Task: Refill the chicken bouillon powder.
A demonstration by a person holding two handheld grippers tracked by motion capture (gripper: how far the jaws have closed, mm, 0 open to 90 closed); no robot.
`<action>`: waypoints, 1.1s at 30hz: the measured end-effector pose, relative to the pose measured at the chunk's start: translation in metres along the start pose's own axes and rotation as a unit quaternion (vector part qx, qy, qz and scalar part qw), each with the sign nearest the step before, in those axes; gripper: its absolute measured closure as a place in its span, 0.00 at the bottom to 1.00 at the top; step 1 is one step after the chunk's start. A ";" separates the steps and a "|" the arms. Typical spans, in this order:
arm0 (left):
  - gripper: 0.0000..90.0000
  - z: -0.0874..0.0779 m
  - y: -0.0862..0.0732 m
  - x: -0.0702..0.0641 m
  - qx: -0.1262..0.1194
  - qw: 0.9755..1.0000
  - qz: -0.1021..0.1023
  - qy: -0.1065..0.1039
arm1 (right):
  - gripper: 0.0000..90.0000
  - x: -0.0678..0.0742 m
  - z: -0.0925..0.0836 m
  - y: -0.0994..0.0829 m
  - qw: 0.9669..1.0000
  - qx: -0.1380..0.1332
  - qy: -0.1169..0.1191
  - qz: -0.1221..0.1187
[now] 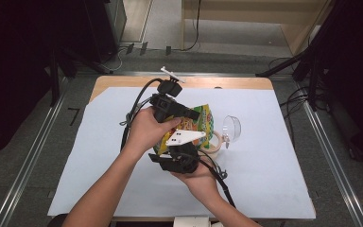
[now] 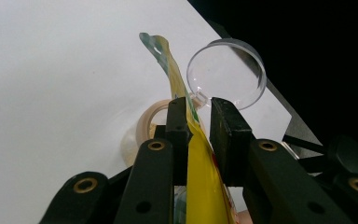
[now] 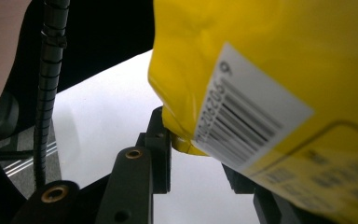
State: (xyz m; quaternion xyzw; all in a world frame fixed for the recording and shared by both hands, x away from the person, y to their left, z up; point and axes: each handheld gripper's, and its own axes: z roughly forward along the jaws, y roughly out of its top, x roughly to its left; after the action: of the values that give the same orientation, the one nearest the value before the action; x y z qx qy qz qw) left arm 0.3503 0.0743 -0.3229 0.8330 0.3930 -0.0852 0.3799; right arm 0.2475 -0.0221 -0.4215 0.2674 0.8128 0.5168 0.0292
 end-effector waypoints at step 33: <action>0.88 0.007 0.013 0.010 0.018 1.000 -0.018 -0.012 | 0.75 -0.011 0.001 0.005 1.000 0.006 -0.004 0.002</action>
State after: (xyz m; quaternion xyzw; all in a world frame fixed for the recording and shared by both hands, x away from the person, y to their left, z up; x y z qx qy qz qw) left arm 0.3675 0.0702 -0.3253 0.8315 0.4016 -0.1092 0.3679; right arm 0.2592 -0.0250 -0.4202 0.2709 0.8153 0.5108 0.0300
